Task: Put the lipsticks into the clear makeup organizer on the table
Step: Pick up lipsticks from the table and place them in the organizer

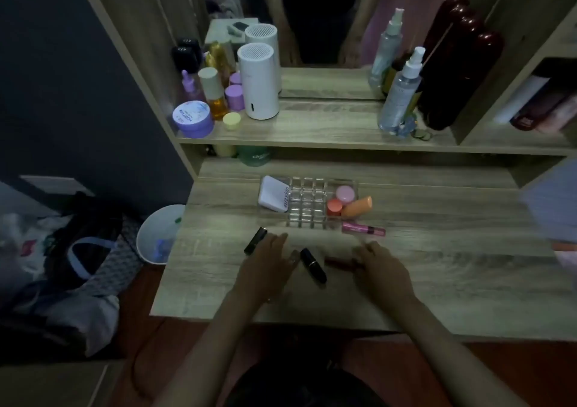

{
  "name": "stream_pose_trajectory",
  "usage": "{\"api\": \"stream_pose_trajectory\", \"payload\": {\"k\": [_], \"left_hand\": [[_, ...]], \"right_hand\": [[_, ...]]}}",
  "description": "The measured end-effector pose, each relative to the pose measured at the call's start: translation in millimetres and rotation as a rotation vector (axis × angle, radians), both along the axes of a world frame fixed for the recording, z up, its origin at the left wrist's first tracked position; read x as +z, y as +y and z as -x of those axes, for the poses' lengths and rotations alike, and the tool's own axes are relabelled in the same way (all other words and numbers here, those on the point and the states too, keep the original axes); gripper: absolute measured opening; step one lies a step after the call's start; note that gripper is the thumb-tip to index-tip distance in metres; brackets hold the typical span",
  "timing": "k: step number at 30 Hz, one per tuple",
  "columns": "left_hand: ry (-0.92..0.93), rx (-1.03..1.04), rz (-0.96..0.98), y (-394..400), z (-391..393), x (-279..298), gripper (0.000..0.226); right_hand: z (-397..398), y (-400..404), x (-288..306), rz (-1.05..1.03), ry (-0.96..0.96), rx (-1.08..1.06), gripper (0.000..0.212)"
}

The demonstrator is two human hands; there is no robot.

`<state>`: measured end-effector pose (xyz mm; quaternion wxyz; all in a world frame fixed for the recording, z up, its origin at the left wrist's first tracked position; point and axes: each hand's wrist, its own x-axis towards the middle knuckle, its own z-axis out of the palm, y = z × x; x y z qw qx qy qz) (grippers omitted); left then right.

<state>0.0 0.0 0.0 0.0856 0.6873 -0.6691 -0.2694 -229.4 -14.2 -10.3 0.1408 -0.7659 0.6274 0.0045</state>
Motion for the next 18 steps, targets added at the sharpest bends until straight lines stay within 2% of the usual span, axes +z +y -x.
{"api": "stream_pose_trajectory", "payload": {"k": [2, 5, 9, 11, 15, 18], "left_hand": [[0.007, 0.021, -0.015, 0, 4, -5, 0.051], [-0.023, -0.014, -0.048, 4, 7, -15, 0.043], [-0.014, 0.037, 0.012, 2, 9, -19, 0.025], [0.014, 0.049, 0.019, 2, 7, -20, 0.027], [0.174, 0.112, 0.025, -7, -4, -7, 0.021], [0.232, 0.194, 0.140, -28, -10, 14, 0.025]], "right_hand": [[5, 1, -3, -0.002, 0.013, -0.039, 0.026], [13, 2, -9, -0.045, -0.089, -0.063, 0.023], [21, -6, -5, -0.057, -0.215, -0.106, 0.016], [25, -11, 2, -0.017, -0.284, -0.097, 0.015], [19, -27, 31, 0.115, -0.464, -0.104, 0.027], [3, -43, 57, 0.199, -0.617, -0.155, 0.025]]}}
